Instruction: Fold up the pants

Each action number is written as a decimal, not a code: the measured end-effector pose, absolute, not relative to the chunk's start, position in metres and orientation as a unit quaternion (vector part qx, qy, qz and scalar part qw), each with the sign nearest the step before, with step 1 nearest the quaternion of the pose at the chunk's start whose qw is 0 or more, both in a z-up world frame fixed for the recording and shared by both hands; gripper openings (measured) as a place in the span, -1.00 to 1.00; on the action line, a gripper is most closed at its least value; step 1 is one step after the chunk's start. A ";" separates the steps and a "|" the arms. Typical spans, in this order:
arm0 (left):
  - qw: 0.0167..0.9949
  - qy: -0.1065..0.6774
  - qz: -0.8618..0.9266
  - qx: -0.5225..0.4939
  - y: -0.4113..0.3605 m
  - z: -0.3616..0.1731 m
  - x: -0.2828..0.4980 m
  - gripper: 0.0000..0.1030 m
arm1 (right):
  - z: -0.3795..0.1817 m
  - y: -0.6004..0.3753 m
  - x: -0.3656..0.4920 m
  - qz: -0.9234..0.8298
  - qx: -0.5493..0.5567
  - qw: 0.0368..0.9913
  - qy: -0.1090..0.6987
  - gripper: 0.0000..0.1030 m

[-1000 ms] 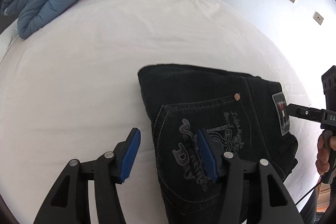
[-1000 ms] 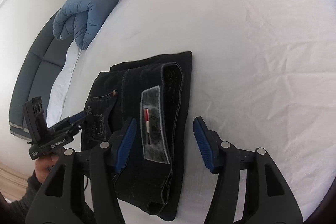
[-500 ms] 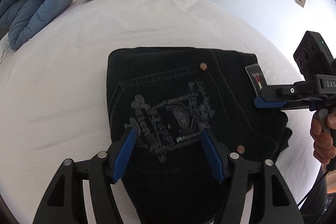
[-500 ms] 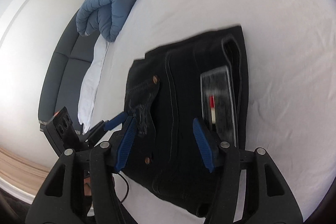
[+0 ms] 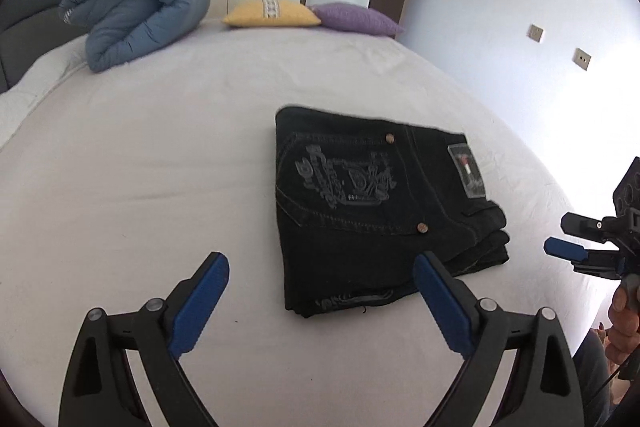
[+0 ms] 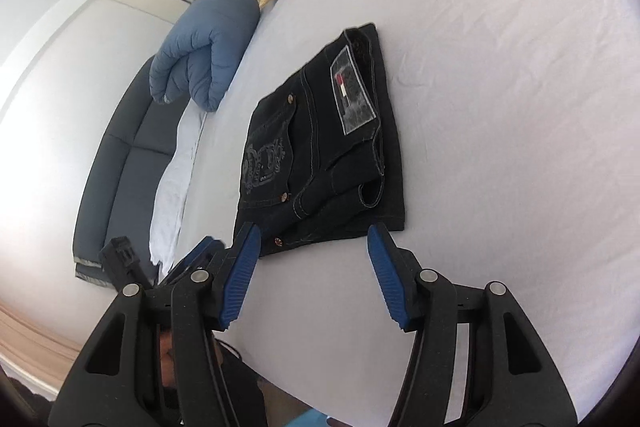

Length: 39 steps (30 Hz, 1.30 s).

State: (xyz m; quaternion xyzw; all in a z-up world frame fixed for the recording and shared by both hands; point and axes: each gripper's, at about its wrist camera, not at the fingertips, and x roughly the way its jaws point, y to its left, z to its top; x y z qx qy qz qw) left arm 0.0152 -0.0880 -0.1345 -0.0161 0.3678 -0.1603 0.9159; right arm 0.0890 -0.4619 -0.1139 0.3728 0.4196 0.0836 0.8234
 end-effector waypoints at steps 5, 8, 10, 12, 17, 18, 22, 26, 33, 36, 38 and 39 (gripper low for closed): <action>0.979 0.173 -0.105 0.030 -0.079 -0.039 -0.040 1.00 | -0.037 -0.431 0.056 -0.003 0.258 0.905 0.338 0.11; 0.993 0.080 -0.069 0.050 -0.074 0.010 -0.078 1.00 | 0.026 -0.407 0.033 -0.041 0.164 0.957 0.237 0.44; 0.995 0.061 -0.054 0.050 -0.071 0.041 -0.091 1.00 | 0.064 -0.393 0.004 -0.061 0.113 0.981 0.147 0.85; 0.996 0.055 -0.054 0.039 -0.067 0.062 -0.097 1.00 | 0.098 -0.377 -0.026 -0.082 0.064 0.993 0.048 1.00; 0.997 0.003 -0.069 0.021 -0.058 0.102 -0.132 1.00 | 0.158 -0.359 -0.067 -0.129 0.018 0.991 -0.034 1.00; 0.996 0.009 -0.081 0.033 -0.059 0.109 -0.133 1.00 | 0.167 -0.358 -0.068 -0.134 0.017 0.991 -0.020 1.00; 0.991 -0.006 -0.100 0.086 -0.071 0.126 -0.145 1.00 | 0.189 -0.351 -0.085 -0.114 0.001 0.993 -0.015 1.00; 0.989 0.016 -0.129 0.077 -0.074 0.141 -0.148 1.00 | 0.202 -0.318 -0.090 -0.072 -0.046 0.996 -0.016 1.00; 0.988 0.060 -0.131 0.053 -0.080 0.144 -0.138 1.00 | 0.213 -0.298 -0.093 -0.052 -0.014 0.998 0.013 1.00; 0.988 0.098 -0.108 0.044 -0.079 0.130 -0.129 1.00 | 0.214 -0.299 -0.098 -0.061 -0.009 0.998 0.019 1.00; 0.985 0.136 -0.096 0.036 -0.080 0.115 -0.120 1.00 | 0.210 -0.299 -0.098 -0.071 -0.014 0.997 0.030 1.00; 0.984 0.152 -0.092 0.033 -0.080 0.107 -0.117 1.00 | 0.206 -0.300 -0.096 -0.075 -0.013 0.996 0.039 1.00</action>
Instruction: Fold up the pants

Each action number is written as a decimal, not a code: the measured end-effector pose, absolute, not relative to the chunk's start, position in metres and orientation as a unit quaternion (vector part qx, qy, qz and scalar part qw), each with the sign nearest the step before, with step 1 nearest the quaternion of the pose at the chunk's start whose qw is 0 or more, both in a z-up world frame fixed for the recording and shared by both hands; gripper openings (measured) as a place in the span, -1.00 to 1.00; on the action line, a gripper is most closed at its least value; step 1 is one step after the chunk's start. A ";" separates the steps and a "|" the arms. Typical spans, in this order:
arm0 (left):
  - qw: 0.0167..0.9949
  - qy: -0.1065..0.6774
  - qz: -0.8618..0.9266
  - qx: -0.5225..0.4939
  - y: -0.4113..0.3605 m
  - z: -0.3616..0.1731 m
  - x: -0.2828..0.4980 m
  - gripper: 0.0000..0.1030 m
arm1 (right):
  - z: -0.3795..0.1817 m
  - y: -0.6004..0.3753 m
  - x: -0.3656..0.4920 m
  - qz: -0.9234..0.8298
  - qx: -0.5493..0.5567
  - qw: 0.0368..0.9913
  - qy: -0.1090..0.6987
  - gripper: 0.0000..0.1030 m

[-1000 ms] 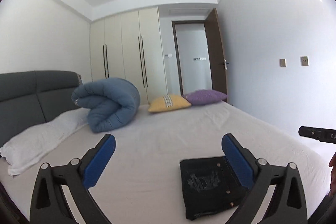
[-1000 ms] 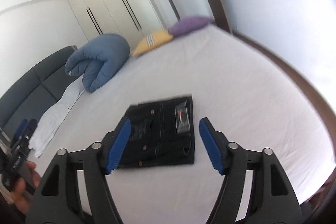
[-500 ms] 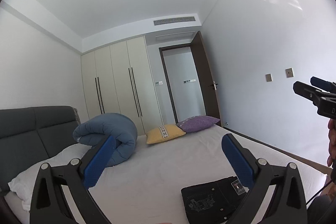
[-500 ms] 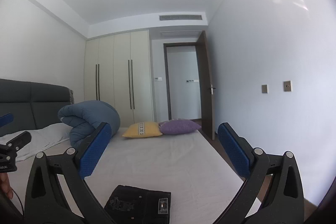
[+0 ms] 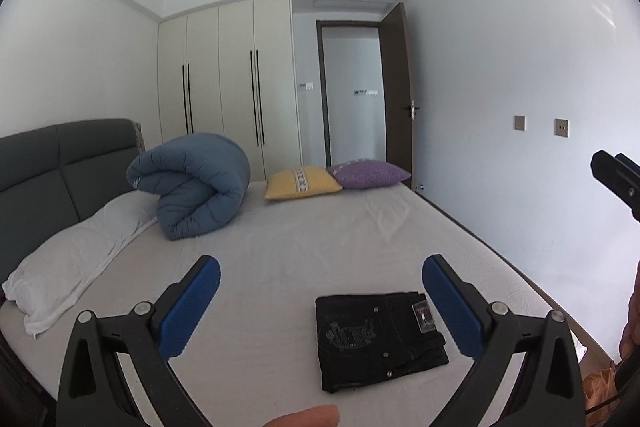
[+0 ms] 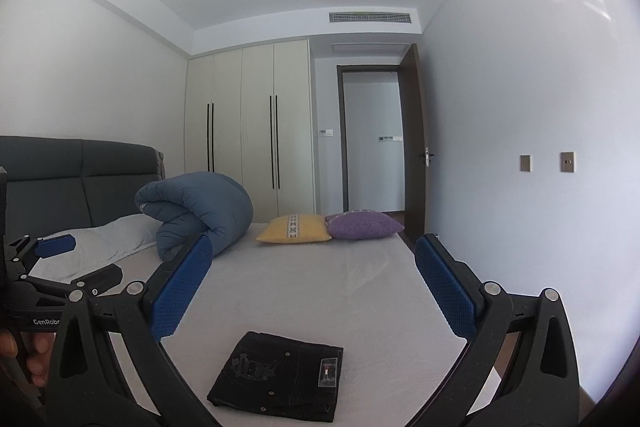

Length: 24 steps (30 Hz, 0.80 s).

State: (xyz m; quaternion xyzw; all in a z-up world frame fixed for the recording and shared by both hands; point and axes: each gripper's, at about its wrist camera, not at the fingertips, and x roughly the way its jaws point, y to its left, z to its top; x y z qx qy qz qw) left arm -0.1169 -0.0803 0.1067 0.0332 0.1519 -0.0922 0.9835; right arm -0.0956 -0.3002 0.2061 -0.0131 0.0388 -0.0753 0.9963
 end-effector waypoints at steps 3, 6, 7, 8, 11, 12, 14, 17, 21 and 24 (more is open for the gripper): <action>0.976 0.197 -0.088 0.038 -0.086 0.081 -0.108 1.00 | 0.188 -0.306 -0.085 -0.085 0.000 0.994 0.074 1.00; 0.966 0.239 -0.088 0.039 -0.090 0.057 -0.101 1.00 | 0.159 -0.319 -0.070 -0.120 0.004 0.985 0.123 1.00; 0.963 0.254 -0.087 0.040 -0.092 0.048 -0.097 1.00 | 0.147 -0.322 -0.067 -0.135 0.008 0.980 0.145 1.00; 0.960 0.264 -0.085 0.043 -0.092 0.042 -0.095 1.00 | 0.139 -0.325 -0.063 -0.138 0.017 0.976 0.165 1.00; 0.949 0.300 -0.087 0.042 -0.094 0.022 -0.086 1.00 | 0.112 -0.337 -0.055 -0.147 0.050 0.963 0.219 1.00; 0.946 0.309 -0.088 0.039 -0.094 0.017 -0.084 1.00 | 0.105 -0.338 -0.053 -0.148 0.057 0.960 0.232 1.00; 0.942 0.322 -0.084 0.037 -0.094 0.009 -0.081 1.00 | 0.090 -0.342 -0.050 -0.153 0.067 0.952 0.255 1.00; 0.936 0.340 -0.081 0.032 -0.094 -0.004 -0.073 1.00 | 0.068 -0.347 -0.046 -0.163 0.069 0.941 0.290 1.00; 0.927 0.366 -0.078 0.019 -0.093 -0.021 -0.064 1.00 | 0.038 -0.361 -0.036 -0.166 0.081 0.930 0.317 1.00; 0.924 0.375 -0.074 0.020 -0.093 -0.028 -0.060 1.00 | 0.023 -0.366 -0.028 -0.171 0.085 0.924 0.331 1.00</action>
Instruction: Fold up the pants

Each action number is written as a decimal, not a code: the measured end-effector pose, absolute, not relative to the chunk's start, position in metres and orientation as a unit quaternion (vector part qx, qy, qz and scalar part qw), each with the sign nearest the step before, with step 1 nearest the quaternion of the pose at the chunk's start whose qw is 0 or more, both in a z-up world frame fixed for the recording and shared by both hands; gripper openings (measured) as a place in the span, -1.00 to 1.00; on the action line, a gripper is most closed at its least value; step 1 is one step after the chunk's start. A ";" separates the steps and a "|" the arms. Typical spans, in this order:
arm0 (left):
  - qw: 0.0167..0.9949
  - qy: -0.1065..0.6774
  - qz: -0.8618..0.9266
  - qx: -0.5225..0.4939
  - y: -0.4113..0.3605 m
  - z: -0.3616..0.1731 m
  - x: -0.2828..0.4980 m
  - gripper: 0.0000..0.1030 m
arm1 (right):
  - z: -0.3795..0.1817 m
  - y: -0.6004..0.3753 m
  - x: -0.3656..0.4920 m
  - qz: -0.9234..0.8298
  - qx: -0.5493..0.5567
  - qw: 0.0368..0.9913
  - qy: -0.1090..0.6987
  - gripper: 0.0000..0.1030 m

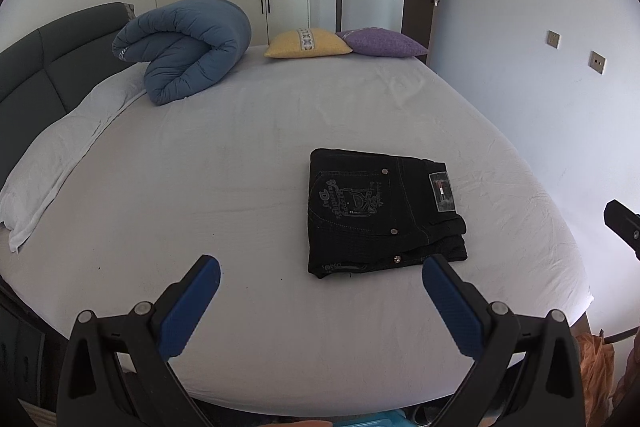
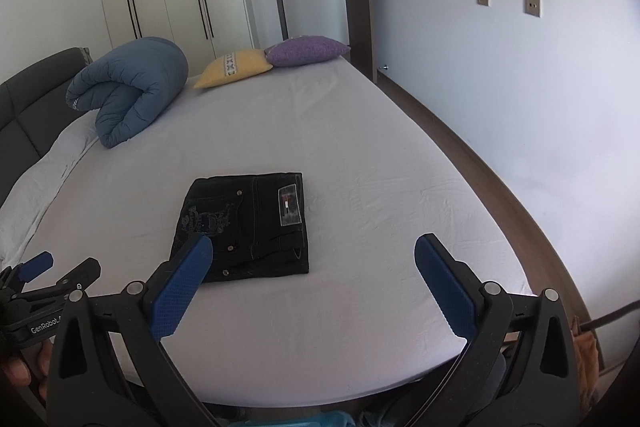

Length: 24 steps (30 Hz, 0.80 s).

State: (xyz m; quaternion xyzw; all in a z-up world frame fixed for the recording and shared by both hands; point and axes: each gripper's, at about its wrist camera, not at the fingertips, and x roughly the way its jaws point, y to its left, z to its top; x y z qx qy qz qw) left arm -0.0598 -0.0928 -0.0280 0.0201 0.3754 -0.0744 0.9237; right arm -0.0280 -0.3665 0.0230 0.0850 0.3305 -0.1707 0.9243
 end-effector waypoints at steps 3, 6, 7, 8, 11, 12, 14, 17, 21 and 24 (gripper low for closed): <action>0.921 0.382 -0.072 0.023 -0.092 -0.032 -0.057 1.00 | 0.016 -0.366 -0.021 -0.172 0.079 0.922 0.338 1.00; 0.918 0.391 -0.071 0.019 -0.091 -0.036 -0.055 1.00 | 0.019 -0.361 -0.014 -0.166 0.075 0.922 0.342 1.00; 0.917 0.392 -0.071 0.017 -0.090 -0.037 -0.054 1.00 | 0.019 -0.360 -0.012 -0.164 0.073 0.922 0.343 1.00; 0.917 0.393 -0.070 0.016 -0.090 -0.037 -0.054 1.00 | 0.019 -0.358 -0.010 -0.162 0.071 0.922 0.344 1.00; 0.915 0.396 -0.070 0.017 -0.089 -0.039 -0.053 1.00 | 0.028 -0.350 -0.007 -0.157 0.066 0.922 0.347 1.00; 0.915 0.396 -0.070 0.016 -0.089 -0.040 -0.052 1.00 | 0.029 -0.348 -0.006 -0.156 0.065 0.922 0.348 1.00; 0.915 0.398 -0.070 0.015 -0.088 -0.040 -0.052 1.00 | 0.032 -0.345 -0.005 -0.154 0.064 0.922 0.349 1.00; 0.914 0.398 -0.070 0.014 -0.088 -0.041 -0.052 1.00 | 0.035 -0.340 -0.003 -0.152 0.062 0.922 0.352 1.00; 0.914 0.399 -0.070 0.013 -0.087 -0.041 -0.053 1.00 | 0.037 -0.334 -0.001 -0.152 0.062 0.920 0.357 1.00; 0.914 0.399 -0.071 0.014 -0.087 -0.041 -0.053 1.00 | 0.036 -0.332 0.001 -0.153 0.063 0.918 0.361 1.00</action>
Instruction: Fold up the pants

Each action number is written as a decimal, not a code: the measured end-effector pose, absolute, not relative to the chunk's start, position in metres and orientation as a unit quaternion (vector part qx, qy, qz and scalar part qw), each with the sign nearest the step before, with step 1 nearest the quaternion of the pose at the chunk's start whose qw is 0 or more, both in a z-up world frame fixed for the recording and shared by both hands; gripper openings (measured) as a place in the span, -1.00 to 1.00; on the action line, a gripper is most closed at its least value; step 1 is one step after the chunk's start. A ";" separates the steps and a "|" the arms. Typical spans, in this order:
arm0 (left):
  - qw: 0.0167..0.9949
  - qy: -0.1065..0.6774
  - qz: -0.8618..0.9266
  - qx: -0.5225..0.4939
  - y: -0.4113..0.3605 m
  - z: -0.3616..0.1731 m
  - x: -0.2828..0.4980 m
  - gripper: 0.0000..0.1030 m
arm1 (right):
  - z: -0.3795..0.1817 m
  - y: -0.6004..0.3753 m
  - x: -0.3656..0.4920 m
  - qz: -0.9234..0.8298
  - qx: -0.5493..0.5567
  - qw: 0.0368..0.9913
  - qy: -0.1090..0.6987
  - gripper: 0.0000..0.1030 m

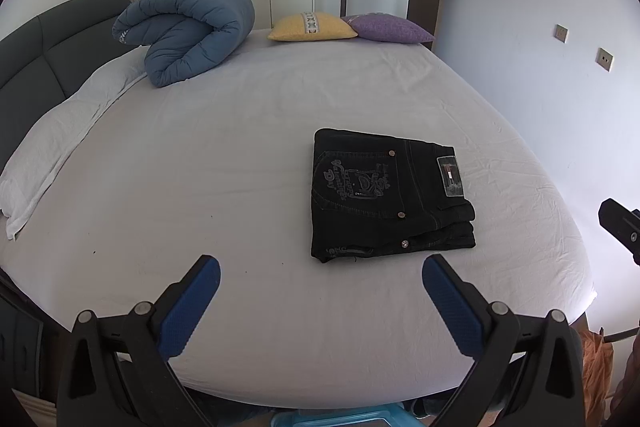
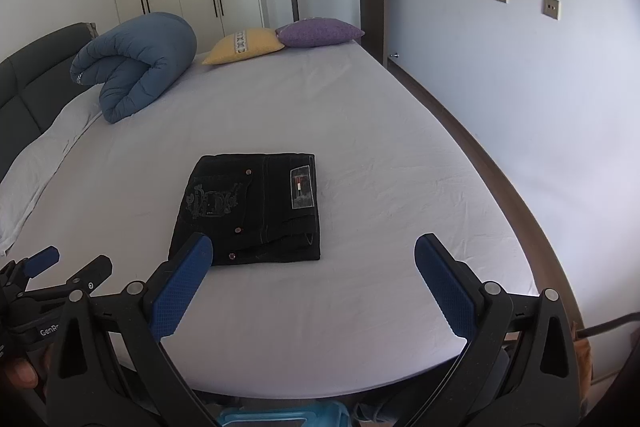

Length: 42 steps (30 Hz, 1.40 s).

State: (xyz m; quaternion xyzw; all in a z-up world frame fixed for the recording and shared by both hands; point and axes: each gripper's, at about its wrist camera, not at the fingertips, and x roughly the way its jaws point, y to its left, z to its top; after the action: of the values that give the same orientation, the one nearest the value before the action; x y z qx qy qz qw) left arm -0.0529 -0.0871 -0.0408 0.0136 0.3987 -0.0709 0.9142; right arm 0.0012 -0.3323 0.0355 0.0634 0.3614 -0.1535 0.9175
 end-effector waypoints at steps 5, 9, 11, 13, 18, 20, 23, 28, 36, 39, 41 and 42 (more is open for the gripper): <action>0.914 0.400 -0.070 0.012 -0.087 -0.042 -0.054 1.00 | 0.033 -0.331 0.003 -0.156 0.067 0.915 0.367 1.00; 0.914 0.400 -0.069 0.012 -0.086 -0.043 -0.055 1.00 | 0.031 -0.331 0.005 -0.156 0.068 0.914 0.370 1.00; 0.914 0.400 -0.069 0.013 -0.086 -0.043 -0.055 1.00 | 0.030 -0.329 0.005 -0.156 0.068 0.913 0.370 1.00; 0.914 0.401 -0.069 0.013 -0.087 -0.043 -0.055 1.00 | 0.029 -0.329 0.006 -0.157 0.069 0.913 0.371 1.00; 0.913 0.402 -0.069 0.013 -0.086 -0.044 -0.057 1.00 | 0.027 -0.326 0.006 -0.157 0.070 0.912 0.372 1.00; 0.913 0.402 -0.069 0.013 -0.087 -0.044 -0.057 1.00 | 0.027 -0.326 0.006 -0.157 0.070 0.912 0.372 1.00; 0.913 0.402 -0.070 0.014 -0.087 -0.044 -0.058 1.00 | 0.025 -0.325 0.006 -0.157 0.070 0.912 0.373 1.00; 0.912 0.404 -0.070 0.014 -0.086 -0.045 -0.058 1.00 | 0.023 -0.324 0.007 -0.154 0.070 0.911 0.375 1.00; 0.912 0.404 -0.070 0.013 -0.086 -0.045 -0.058 1.00 | 0.021 -0.322 0.009 -0.151 0.068 0.911 0.377 1.00; 0.912 0.404 -0.070 0.014 -0.086 -0.045 -0.058 1.00 | 0.020 -0.322 0.010 -0.150 0.068 0.911 0.377 1.00; 0.912 0.405 -0.070 0.014 -0.085 -0.045 -0.058 1.00 | 0.020 -0.321 0.009 -0.149 0.069 0.911 0.378 1.00; 0.912 0.405 -0.070 0.014 -0.085 -0.045 -0.058 1.00 | 0.020 -0.321 0.009 -0.149 0.069 0.911 0.378 1.00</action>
State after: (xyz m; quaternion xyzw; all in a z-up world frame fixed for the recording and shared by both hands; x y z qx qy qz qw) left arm -0.0584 -0.0851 -0.0454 0.0138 0.4049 -0.0703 0.9116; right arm 0.0095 -0.3213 0.0201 0.0688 0.3780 -0.1487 0.9112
